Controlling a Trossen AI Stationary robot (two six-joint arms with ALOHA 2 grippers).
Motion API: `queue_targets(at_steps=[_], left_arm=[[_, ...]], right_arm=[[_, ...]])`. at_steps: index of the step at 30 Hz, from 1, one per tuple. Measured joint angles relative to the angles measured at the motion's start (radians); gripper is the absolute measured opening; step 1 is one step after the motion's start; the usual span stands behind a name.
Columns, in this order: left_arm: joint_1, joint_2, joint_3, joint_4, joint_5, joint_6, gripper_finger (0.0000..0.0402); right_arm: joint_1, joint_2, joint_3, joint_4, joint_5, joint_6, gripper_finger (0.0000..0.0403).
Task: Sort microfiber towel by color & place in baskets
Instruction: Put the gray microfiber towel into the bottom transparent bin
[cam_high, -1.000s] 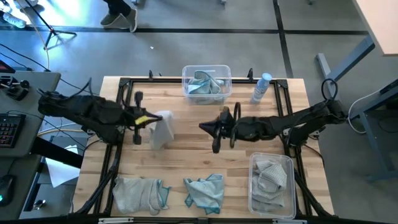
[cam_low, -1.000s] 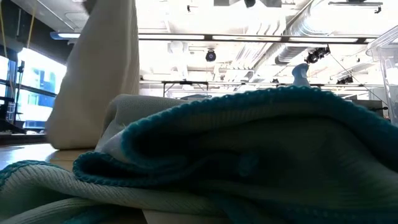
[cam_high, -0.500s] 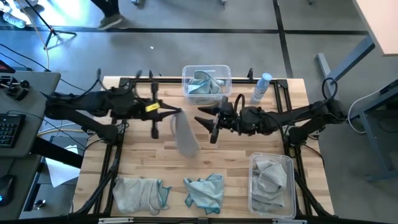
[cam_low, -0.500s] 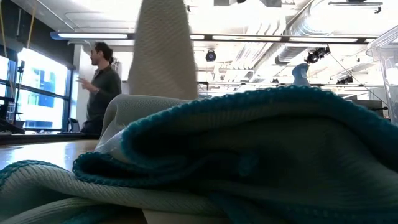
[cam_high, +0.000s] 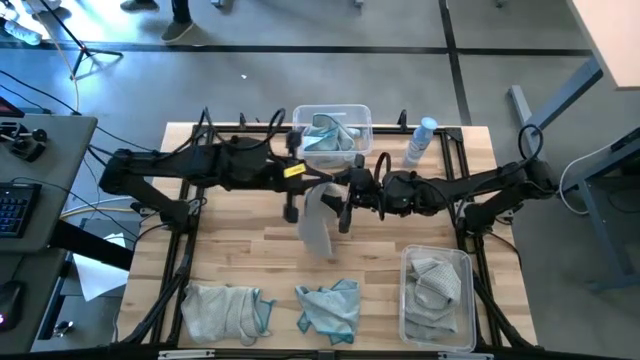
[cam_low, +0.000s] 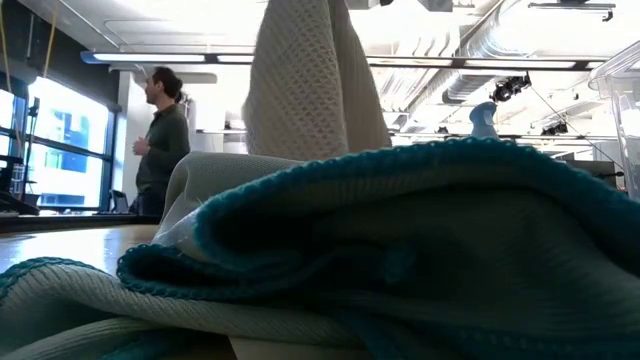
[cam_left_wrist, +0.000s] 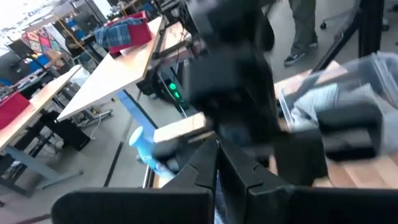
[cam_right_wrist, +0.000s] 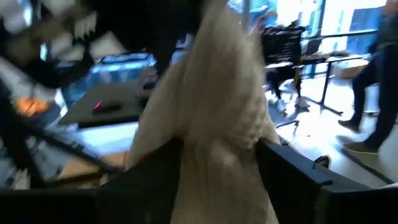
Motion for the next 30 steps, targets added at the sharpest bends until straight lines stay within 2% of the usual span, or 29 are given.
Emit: queue_targets(at_steps=[3,7,9,15,20,25,30], left_arm=[[0.0,0.031,0.046,0.004,0.0,-0.01,0.0],[0.0,0.048,0.071,0.017,0.0,-0.028,0.0],[0.0,0.048,0.074,0.017,-0.019,-0.048,0.0],[0.0,0.047,0.076,-0.021,-0.12,-0.08,0.0],[0.0,0.047,0.076,-0.062,-0.146,-0.131,0.0],[0.001,0.053,0.076,-0.061,-0.148,-0.149,0.0],[0.0,0.075,0.076,-0.043,-0.142,-0.15,0.0]], right_arm=[[-0.006,0.0,0.0,-0.056,-0.054,0.008,0.0144],[-0.011,-0.015,0.0,-0.165,-0.11,0.011,0.003],[-0.01,-0.034,0.0,-0.215,-0.12,-0.001,0.0014],[-0.013,-0.147,0.0,-0.368,-0.086,0.041,0.0064],[-0.013,-0.256,0.0,-0.463,-0.033,0.05,0.0094],[-0.013,-0.308,0.0,-0.45,-0.044,0.049,0.0135],[-0.013,-0.267,0.0,-0.364,-0.077,0.041,0.0193]])
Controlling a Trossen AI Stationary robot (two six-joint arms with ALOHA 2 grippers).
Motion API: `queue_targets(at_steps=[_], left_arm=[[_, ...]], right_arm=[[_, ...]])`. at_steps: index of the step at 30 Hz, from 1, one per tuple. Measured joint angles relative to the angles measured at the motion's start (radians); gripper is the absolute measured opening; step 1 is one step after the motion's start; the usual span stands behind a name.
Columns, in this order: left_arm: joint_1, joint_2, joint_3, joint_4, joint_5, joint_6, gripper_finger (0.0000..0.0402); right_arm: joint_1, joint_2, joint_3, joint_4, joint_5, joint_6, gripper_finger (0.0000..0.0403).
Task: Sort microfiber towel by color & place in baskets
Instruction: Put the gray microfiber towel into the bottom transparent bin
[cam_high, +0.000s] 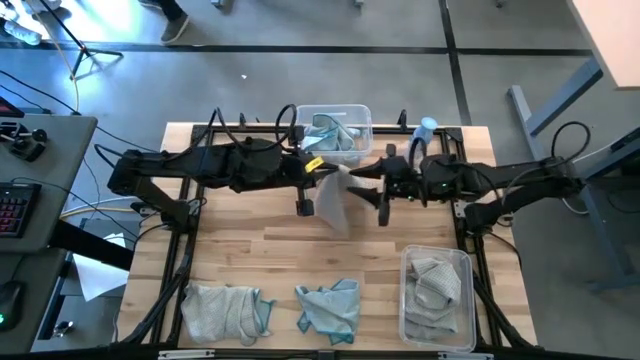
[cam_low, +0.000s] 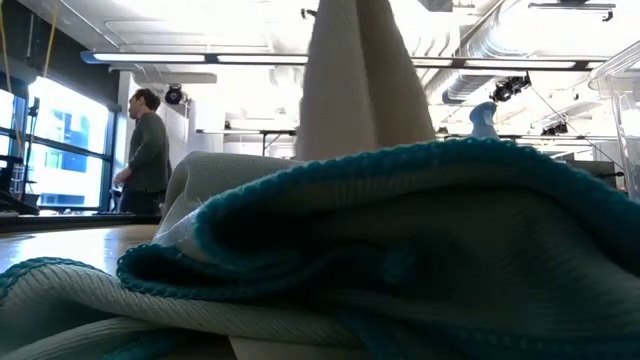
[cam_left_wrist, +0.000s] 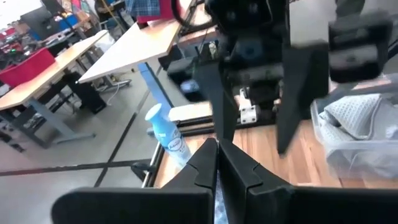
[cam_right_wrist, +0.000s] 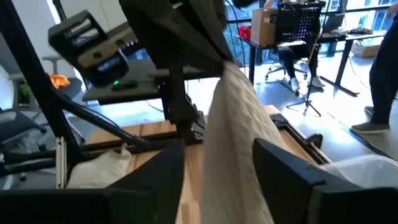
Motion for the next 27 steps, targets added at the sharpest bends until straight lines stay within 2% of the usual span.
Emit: queue_targets(at_steps=[4,9,12,17,19,22,27], left_arm=[[0.0,0.019,0.0,0.026,0.042,0.0,0.0],[-0.005,0.038,0.0,0.0,0.041,-0.001,0.0],[-0.007,0.042,0.0,-0.027,0.039,-0.009,0.0],[-0.007,0.044,0.0,-0.022,0.038,-0.008,0.0],[-0.007,0.042,0.0,-0.003,0.038,-0.009,0.0],[-0.008,0.036,0.0,0.04,0.041,-0.008,0.0],[-0.008,0.035,0.0,0.107,0.041,0.03,0.0]], right_arm=[[0.0,0.073,0.0,0.103,0.0,-0.025,0.0243],[0.0,0.133,0.0,0.169,0.001,-0.068,0.0295],[-0.001,0.143,0.0,0.171,0.027,-0.07,0.0309],[-0.011,0.142,0.0,0.17,0.125,-0.055,0.0309],[-0.011,0.142,0.0,0.156,0.124,-0.059,0.03],[-0.011,0.142,0.0,0.102,0.121,-0.059,0.0263],[-0.011,0.142,0.0,0.05,0.121,-0.06,0.0151]])
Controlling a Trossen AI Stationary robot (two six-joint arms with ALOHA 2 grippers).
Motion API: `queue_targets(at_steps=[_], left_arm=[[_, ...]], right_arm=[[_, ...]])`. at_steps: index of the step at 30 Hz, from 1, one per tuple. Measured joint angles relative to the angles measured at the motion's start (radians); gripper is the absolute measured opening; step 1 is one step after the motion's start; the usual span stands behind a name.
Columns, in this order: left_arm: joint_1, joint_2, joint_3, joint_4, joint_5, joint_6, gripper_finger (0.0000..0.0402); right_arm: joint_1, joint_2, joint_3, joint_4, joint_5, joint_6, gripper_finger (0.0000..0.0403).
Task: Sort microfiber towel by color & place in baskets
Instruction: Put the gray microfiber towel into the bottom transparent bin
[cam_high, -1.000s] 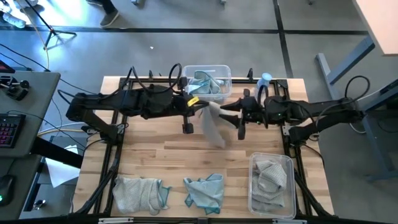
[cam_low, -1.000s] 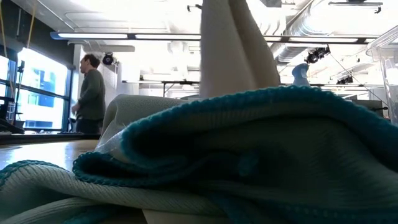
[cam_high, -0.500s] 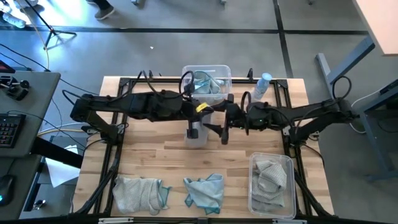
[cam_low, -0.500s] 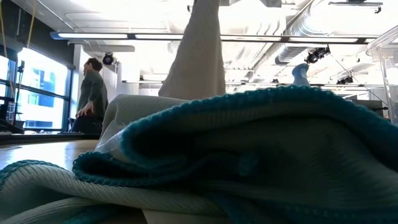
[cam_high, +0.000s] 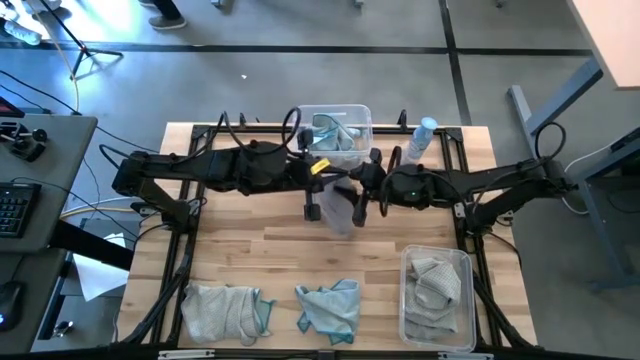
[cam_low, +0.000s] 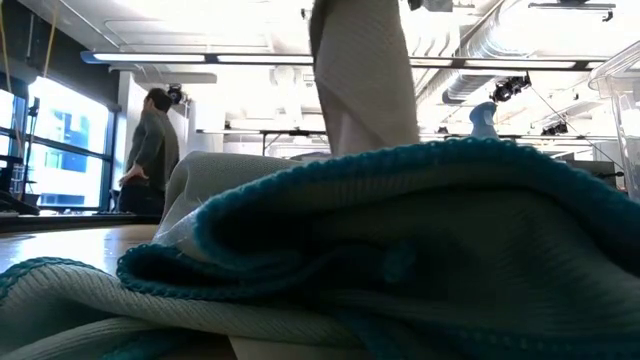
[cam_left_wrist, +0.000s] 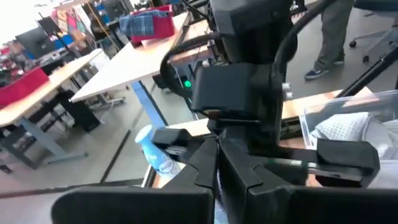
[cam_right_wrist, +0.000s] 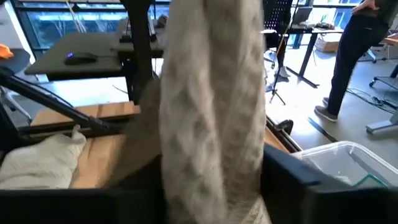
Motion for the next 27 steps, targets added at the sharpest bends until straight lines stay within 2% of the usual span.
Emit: queue_targets(at_steps=[4,5,11,14,17,21,27], left_arm=[[0.0,0.0,0.0,0.002,-0.009,-0.027,0.0],[0.0,0.0,0.0,0.0,-0.024,-0.047,0.0001],[0.001,0.0,0.0,-0.057,-0.037,-0.114,0.0027],[0.001,0.0,0.0,-0.078,-0.045,-0.114,0.0057],[-0.003,-0.003,0.0,-0.115,-0.078,-0.114,0.0082],[-0.008,-0.025,-0.001,-0.207,-0.089,-0.199,0.0093],[-0.017,-0.03,-0.001,-0.428,-0.041,-0.299,0.0087]], right_arm=[[0.001,0.0,0.0,-0.034,-0.003,0.0,0.003],[0.001,0.0,0.0,-0.042,-0.004,0.001,0.0016],[0.001,-0.001,0.0,-0.047,-0.004,0.003,0.0035],[0.001,-0.016,0.0,-0.06,-0.004,0.0,0.0018],[0.001,-0.051,0.021,-0.151,0.004,0.001,0.0005],[0.001,-0.098,0.132,-0.35,0.018,0.068,0.0005],[0.048,-0.114,0.396,-0.662,0.016,0.156,0.0002]])
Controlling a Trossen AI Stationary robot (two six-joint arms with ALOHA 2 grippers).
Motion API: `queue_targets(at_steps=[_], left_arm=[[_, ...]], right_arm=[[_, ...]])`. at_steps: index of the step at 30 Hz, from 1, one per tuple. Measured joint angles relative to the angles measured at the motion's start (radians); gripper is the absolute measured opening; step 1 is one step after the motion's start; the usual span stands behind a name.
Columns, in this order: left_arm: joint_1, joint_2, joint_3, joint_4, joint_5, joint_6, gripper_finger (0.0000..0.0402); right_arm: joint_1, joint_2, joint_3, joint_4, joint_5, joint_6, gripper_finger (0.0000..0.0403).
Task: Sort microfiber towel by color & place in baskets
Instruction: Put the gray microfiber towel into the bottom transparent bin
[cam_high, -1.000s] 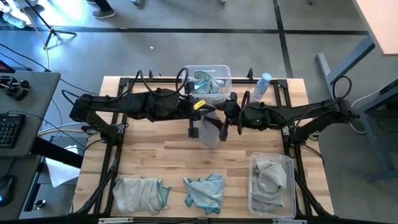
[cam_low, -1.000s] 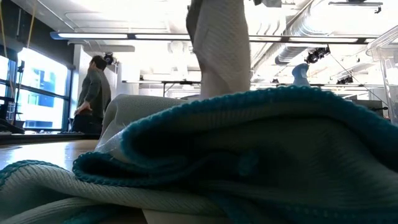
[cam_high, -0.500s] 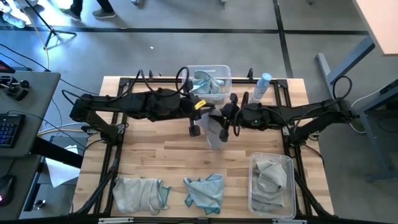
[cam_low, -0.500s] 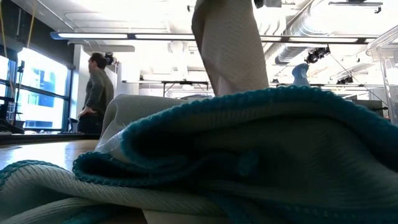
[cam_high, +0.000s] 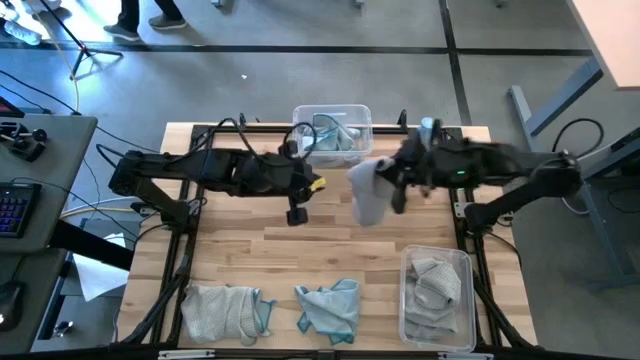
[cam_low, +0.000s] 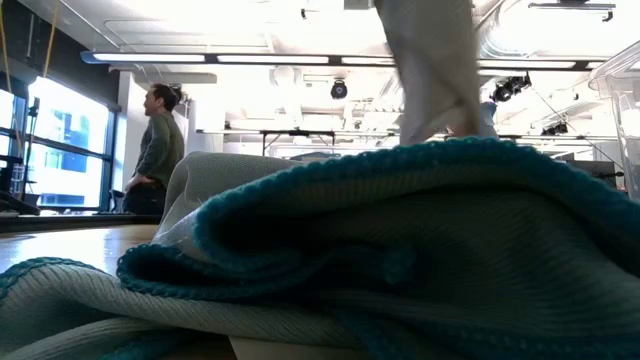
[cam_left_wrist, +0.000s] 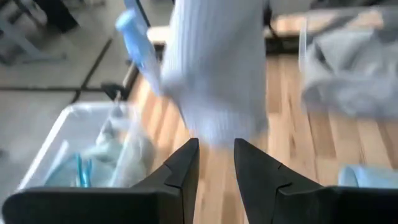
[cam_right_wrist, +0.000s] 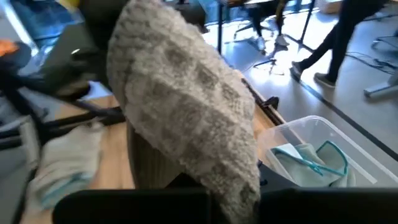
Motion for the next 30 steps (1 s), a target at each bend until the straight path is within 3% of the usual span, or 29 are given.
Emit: queue_targets(at_steps=[4,11,20,25,28,30], left_arm=[[-0.018,-0.008,-0.038,-0.025,-0.007,-0.036,0.0079],[-0.05,-0.067,-0.214,0.075,-0.015,-0.088,0.006],[-0.057,-0.21,-0.5,0.268,-0.009,-0.237,0.0043],[-0.064,-0.28,-0.6,0.329,-0.009,-0.33,0.0042],[-0.069,-0.297,-0.627,0.34,-0.011,-0.36,0.0042],[-0.071,-0.299,-0.635,0.354,-0.011,-0.365,0.0042]], right_arm=[[0.085,0.002,0.189,-0.176,0.029,0.041,0.0002],[0.37,0.002,0.442,-0.431,0.266,0.248,0.0001],[0.761,0.078,0.582,-0.595,0.487,0.514,0.0],[0.91,0.155,0.652,-0.722,0.5,0.73,0.0],[0.956,0.202,0.67,-0.861,0.49,0.896,0.0],[0.968,0.216,0.64,-0.851,0.491,0.935,0.0]])
